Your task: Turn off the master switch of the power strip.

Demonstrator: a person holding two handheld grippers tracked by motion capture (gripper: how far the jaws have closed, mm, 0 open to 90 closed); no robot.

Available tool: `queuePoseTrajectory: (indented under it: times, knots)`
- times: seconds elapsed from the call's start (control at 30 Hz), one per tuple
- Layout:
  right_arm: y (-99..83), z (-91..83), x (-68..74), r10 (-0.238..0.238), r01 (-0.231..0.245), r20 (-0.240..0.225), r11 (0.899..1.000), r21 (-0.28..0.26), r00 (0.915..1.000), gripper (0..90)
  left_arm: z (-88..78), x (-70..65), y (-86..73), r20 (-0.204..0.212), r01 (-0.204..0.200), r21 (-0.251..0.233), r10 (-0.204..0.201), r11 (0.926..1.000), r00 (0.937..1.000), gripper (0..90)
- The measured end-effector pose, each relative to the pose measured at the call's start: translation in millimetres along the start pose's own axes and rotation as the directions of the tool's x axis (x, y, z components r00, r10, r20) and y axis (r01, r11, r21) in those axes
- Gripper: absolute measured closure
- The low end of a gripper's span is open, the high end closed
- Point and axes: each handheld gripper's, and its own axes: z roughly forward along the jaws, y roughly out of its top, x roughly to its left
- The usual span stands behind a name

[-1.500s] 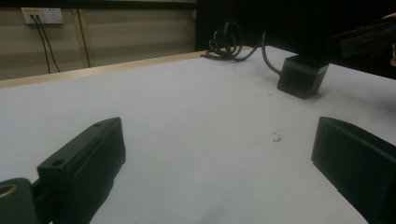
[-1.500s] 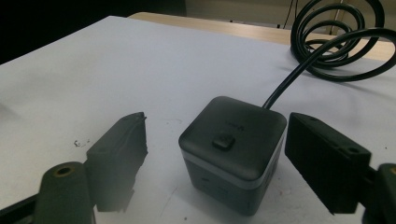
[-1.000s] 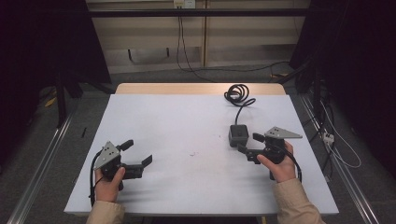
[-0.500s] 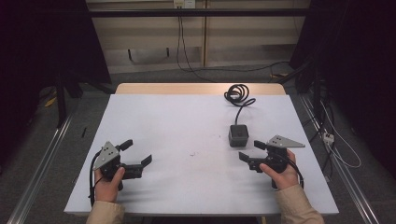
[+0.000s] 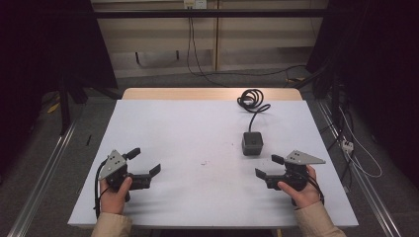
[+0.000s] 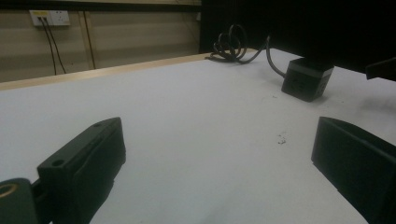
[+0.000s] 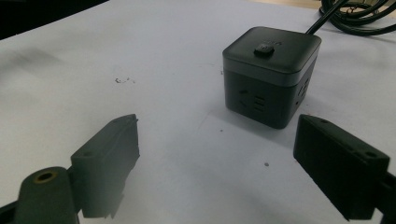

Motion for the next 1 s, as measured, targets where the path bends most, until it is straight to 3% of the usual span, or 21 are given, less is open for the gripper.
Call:
queuePoseTrajectory:
  times: [0.63,1.0]
  knots:
    - [-15.8,-8.7,2.5,-0.024,0.024,0.005,1.000,0.012,0.9997,13.9,-1.2,0.4,-0.2,-0.005,-0.002,0.002,0.002,1.0000,1.0000,2.7]
    - [-22.0,-12.1,-1.9,-0.008,0.007,0.020,1.000,0.024,0.9998,13.3,-1.0,0.9,-0.4,-0.005,-0.005,0.009,0.005,0.9999,1.0000,2.7]
